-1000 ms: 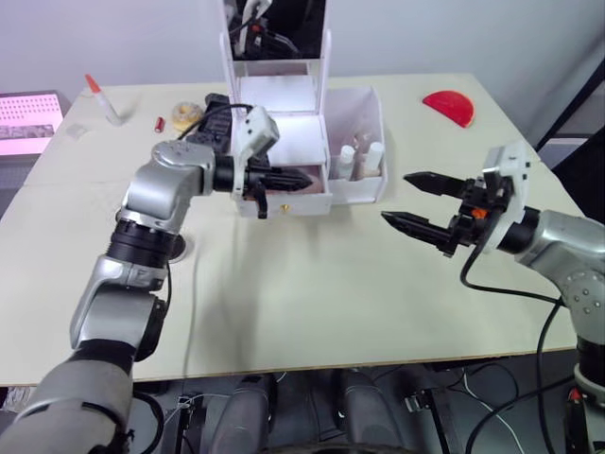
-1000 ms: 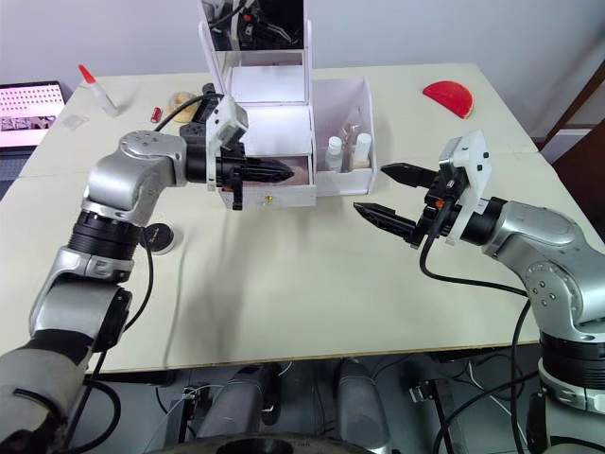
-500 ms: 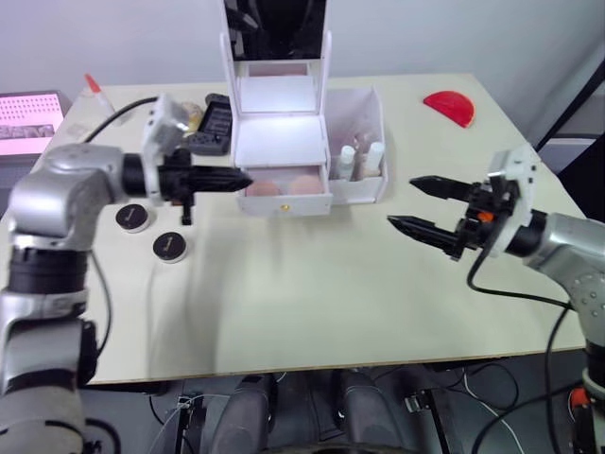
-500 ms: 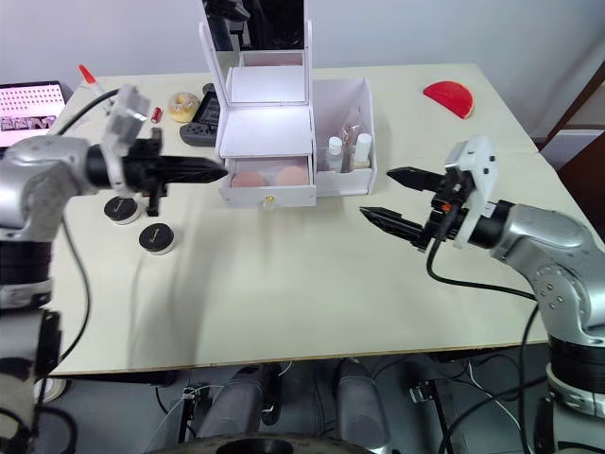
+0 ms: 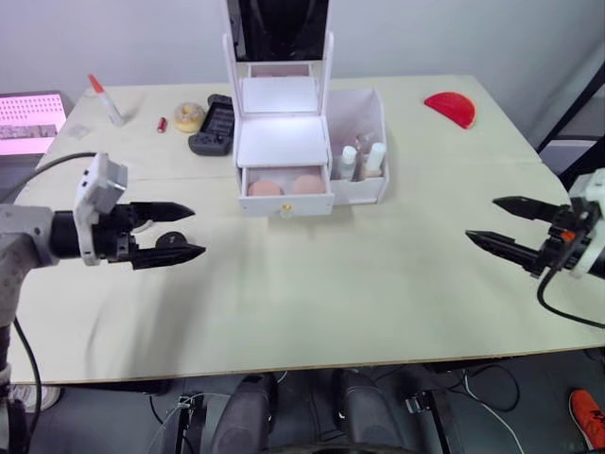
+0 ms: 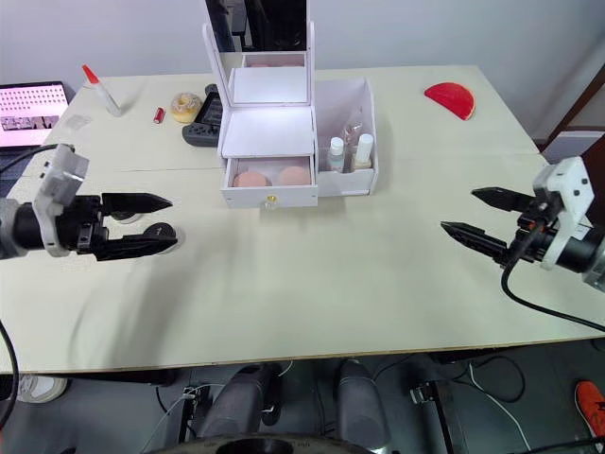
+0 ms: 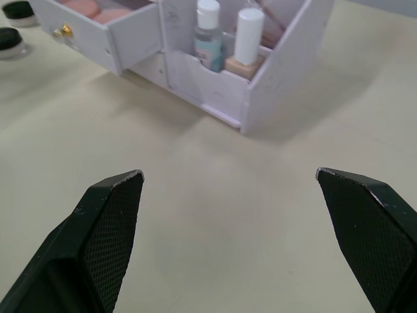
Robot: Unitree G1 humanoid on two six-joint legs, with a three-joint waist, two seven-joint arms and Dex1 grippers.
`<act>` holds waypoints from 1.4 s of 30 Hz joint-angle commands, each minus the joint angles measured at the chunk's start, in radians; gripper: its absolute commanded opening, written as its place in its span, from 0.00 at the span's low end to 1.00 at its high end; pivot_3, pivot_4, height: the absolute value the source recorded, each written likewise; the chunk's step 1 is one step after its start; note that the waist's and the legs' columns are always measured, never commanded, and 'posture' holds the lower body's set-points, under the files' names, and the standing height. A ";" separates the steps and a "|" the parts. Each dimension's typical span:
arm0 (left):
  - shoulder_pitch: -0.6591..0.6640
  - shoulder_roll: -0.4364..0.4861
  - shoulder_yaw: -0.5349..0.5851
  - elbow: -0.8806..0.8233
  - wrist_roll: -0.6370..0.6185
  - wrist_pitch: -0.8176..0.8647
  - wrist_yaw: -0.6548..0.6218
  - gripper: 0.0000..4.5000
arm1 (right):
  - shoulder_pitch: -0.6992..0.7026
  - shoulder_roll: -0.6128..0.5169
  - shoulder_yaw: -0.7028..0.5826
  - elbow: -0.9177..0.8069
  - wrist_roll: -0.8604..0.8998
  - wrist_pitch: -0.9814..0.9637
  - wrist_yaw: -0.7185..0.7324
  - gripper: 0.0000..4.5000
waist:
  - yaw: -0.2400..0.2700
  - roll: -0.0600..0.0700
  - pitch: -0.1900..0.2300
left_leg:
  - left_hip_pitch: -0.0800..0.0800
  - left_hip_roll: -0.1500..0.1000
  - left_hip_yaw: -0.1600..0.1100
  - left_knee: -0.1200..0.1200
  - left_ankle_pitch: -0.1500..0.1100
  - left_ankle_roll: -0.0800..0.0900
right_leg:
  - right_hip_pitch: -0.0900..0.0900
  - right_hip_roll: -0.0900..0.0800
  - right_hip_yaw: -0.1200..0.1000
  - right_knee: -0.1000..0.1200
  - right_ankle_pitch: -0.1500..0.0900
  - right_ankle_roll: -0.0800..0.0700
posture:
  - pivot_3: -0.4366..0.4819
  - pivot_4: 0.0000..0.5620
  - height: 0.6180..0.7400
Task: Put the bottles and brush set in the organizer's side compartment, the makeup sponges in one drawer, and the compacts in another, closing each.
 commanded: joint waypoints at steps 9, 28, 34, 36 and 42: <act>0.025 -0.009 0.030 -0.074 -0.059 -0.023 0.063 0.99 | -0.035 0.000 0.002 0.026 -0.010 -0.045 0.009 1.00 | 0.002 0.000 0.000 | 0.000 0.000 0.000 0.000 0.000 0.000 | 0.000 0.000 0.000 0.000 0.000 0.000 | 0.48 0.27 0.97; -0.380 -0.308 -0.403 0.300 0.189 -0.213 0.099 0.01 | -0.208 0.082 0.150 -0.183 0.055 0.072 -0.137 1.00 | 0.004 0.000 0.000 | 0.001 -0.001 0.001 0.000 0.000 0.000 | 0.001 0.000 0.000 0.000 0.000 0.001 | 0.48 0.27 0.97; -0.453 -0.386 -0.429 0.431 0.291 -0.293 0.167 0.01 | -0.204 0.087 0.155 -0.212 0.077 0.093 -0.153 1.00 | 0.005 0.000 0.000 | 0.001 -0.001 0.000 0.001 0.000 0.000 | 0.001 0.000 0.000 0.000 0.001 0.001 | 0.48 0.27 0.97; -0.465 -0.405 -0.431 0.460 0.315 -0.317 0.180 0.01 | -0.211 0.088 0.161 -0.218 0.083 0.100 -0.155 1.00 | 0.004 0.000 0.000 | 0.001 -0.001 0.000 0.001 0.000 0.000 | 0.001 0.000 0.000 0.000 0.002 0.004 | 0.48 0.27 0.97; -0.526 -0.478 -0.418 0.581 0.383 -0.384 0.277 0.01 | -0.241 0.089 0.178 -0.224 0.102 0.116 -0.159 1.00 | 0.003 0.000 0.000 | 0.001 -0.001 0.000 0.001 0.000 0.000 | 0.001 0.000 0.000 0.000 0.002 0.004 | 0.48 0.27 0.97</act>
